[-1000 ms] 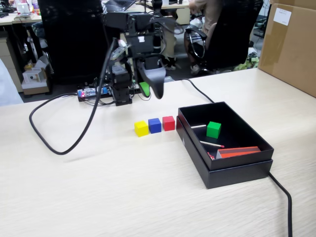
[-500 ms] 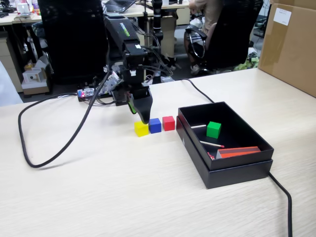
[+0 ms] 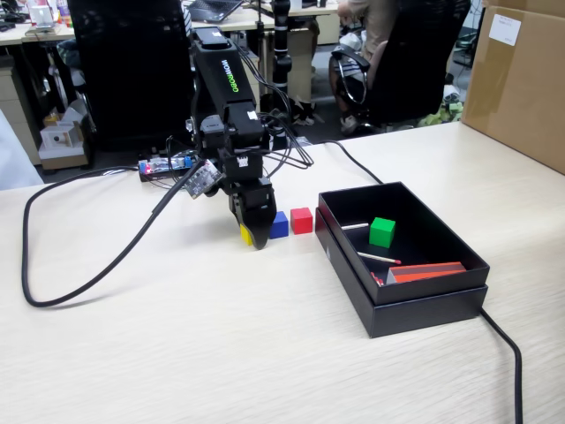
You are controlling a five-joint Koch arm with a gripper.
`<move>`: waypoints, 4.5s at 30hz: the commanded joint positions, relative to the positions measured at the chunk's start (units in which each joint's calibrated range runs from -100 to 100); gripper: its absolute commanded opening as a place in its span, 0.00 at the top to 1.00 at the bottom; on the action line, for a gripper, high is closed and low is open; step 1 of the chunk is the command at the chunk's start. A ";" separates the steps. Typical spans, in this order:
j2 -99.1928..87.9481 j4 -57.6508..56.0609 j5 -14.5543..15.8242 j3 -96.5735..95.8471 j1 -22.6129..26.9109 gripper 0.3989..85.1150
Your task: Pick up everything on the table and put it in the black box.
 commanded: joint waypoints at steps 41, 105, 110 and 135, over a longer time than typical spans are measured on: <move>46.58 -19.97 8.35 72.48 14.07 0.74; -12.97 -21.87 9.13 38.94 3.66 0.93; -0.12 -23.08 7.81 60.52 8.21 0.93; 40.50 -24.47 9.18 77.92 17.53 0.70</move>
